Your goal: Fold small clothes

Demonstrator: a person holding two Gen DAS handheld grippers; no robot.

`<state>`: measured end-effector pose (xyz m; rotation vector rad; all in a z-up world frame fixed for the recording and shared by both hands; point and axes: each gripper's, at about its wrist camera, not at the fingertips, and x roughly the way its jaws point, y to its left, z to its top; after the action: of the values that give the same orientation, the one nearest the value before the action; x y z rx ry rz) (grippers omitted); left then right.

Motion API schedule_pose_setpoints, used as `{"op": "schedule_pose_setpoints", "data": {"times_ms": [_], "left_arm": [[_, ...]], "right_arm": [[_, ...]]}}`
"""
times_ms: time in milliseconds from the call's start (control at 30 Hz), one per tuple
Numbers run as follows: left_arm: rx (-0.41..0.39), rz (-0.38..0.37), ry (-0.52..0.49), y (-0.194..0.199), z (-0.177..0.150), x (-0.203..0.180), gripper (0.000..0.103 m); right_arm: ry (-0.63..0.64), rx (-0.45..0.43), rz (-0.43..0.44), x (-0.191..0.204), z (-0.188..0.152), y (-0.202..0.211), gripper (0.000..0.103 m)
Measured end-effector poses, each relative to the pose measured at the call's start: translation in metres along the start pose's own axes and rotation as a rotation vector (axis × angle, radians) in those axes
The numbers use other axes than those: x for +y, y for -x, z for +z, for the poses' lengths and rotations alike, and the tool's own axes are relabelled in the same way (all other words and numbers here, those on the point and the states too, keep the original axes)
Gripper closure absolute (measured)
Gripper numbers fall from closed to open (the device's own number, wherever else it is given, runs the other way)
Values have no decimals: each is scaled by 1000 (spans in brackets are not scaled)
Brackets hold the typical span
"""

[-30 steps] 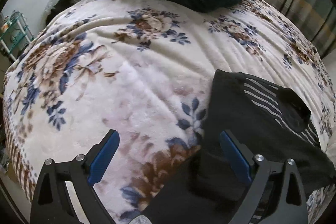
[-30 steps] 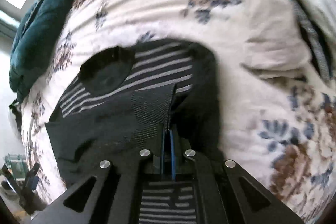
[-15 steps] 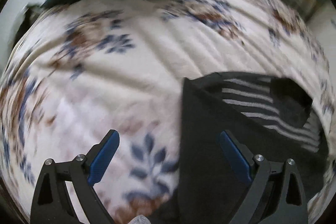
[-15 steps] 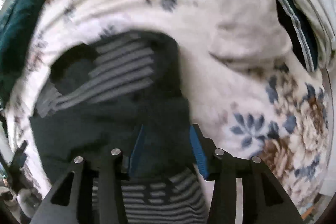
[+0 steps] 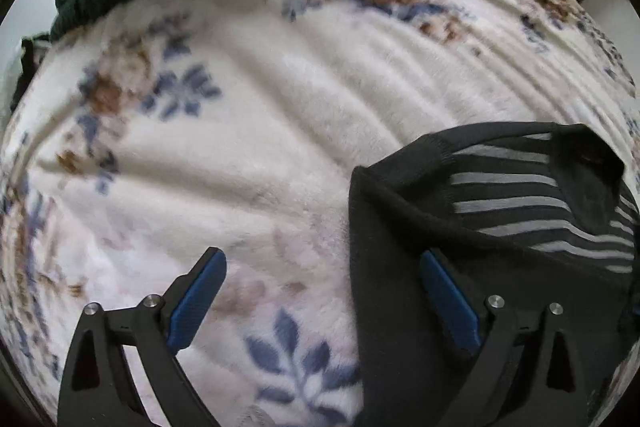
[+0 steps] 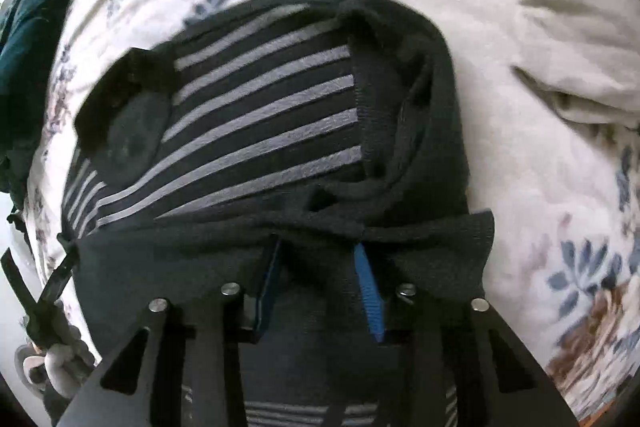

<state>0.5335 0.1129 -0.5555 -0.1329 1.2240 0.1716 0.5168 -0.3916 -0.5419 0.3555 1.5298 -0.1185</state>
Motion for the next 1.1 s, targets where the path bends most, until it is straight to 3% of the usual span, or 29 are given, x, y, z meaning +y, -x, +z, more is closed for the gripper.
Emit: {"op": "schedule_pose_setpoints", "data": {"times_ms": [67, 100, 367, 467, 667, 833, 933, 1000, 1033, 1100], "left_arm": [[-22, -16, -16, 21, -4, -2, 1], [-32, -22, -27, 36, -10, -4, 0], [-34, -117, -104, 119, -78, -65, 0], [-2, -120, -132, 131, -108, -101, 0], [151, -150, -139, 157, -221, -197, 0], [357, -250, -123, 155, -338, -288, 0], [437, -267, -204, 145, -396, -338, 0], [435, -216, -291, 134, -423, -365, 1], [431, -196, -324, 127, -431, -375, 4], [403, -117, -379, 114, -440, -389, 26]], "right_arm": [[39, -48, -38, 8, -17, 25, 12], [46, -52, -38, 9, -24, 32, 9], [8, -107, 28, -26, -99, 110, 4], [-1, -112, 62, -65, -122, 134, 4], [50, 9, 116, -146, -149, 146, 4], [132, 92, 107, -208, -146, 143, 4], [175, 119, 104, -235, -141, 138, 4], [182, 143, 117, -249, -136, 129, 4], [181, 150, 129, -253, -132, 124, 4], [176, 155, 160, -255, -123, 116, 4]]}}
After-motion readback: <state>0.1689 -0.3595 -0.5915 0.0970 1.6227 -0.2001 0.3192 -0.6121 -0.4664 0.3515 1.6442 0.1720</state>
